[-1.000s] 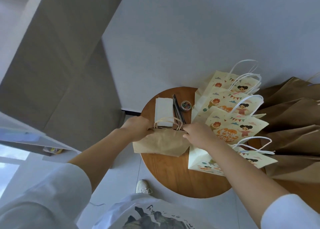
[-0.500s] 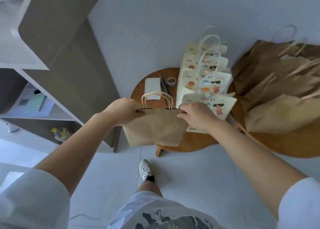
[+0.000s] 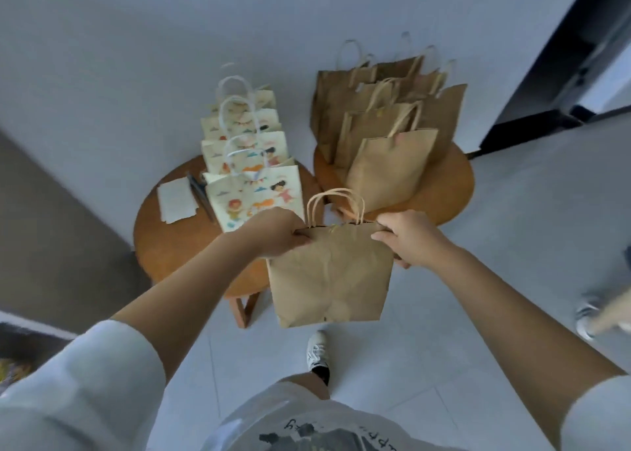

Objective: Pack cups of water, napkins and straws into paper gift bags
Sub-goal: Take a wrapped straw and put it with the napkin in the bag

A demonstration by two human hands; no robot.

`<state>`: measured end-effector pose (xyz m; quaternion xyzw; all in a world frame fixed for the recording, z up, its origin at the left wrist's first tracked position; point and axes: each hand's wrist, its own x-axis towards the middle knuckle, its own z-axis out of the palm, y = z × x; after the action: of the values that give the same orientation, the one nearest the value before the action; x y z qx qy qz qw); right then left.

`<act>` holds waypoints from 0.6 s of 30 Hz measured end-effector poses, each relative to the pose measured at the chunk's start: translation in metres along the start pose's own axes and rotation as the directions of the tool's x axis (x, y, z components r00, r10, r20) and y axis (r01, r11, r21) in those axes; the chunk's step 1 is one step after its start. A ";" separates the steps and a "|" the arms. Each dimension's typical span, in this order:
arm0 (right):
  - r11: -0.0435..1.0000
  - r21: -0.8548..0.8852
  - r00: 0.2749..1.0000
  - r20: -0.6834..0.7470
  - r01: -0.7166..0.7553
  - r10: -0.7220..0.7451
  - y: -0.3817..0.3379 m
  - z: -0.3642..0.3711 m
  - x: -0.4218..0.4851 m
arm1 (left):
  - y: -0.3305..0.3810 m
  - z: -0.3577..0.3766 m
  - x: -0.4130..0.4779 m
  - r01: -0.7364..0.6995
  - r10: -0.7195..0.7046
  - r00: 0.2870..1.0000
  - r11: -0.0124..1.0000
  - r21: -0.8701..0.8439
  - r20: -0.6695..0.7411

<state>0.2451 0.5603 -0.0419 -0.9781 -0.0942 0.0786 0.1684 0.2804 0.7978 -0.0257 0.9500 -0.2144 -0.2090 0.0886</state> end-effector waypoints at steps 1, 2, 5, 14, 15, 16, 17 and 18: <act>0.999 0.015 0.999 -0.020 -0.042 0.042 0.016 -0.005 -0.004 | 0.015 -0.002 0.014 -0.033 0.034 0.999 0.999 0.010 -0.004; 0.996 0.026 0.996 -0.036 -0.080 0.081 0.033 -0.009 -0.007 | 0.029 -0.004 0.028 -0.072 0.072 0.997 0.997 0.023 -0.005; 0.983 0.060 0.981 -0.082 -0.171 0.176 0.082 -0.023 -0.010 | 0.065 -0.009 0.074 -0.189 0.188 0.982 0.979 0.073 0.010; 0.960 -0.051 0.956 -0.126 -0.274 0.266 0.227 -0.097 0.049 | 0.157 -0.035 0.235 -0.303 0.302 0.951 0.953 -0.001 0.058; 0.958 -0.056 0.955 -0.111 -0.281 0.273 0.243 -0.103 0.057 | 0.166 -0.035 0.251 -0.308 0.307 0.949 0.951 0.001 0.070; 0.956 -0.059 0.954 -0.104 -0.288 0.281 0.258 -0.110 0.064 | 0.175 -0.036 0.267 -0.309 0.307 0.948 0.951 0.007 0.082; 0.954 -0.059 0.952 -0.103 -0.295 0.288 0.272 -0.115 0.071 | 0.183 -0.037 0.282 -0.308 0.305 0.948 0.951 0.021 0.090; 0.953 -0.044 0.950 -0.108 -0.300 0.294 0.287 -0.121 0.078 | 0.191 -0.037 0.297 -0.309 0.305 0.948 0.950 0.039 0.095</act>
<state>0.3885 0.2735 -0.0378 -0.9884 0.0605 0.0513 0.1296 0.4694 0.4979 -0.0499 0.8969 -0.3688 -0.2286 0.0851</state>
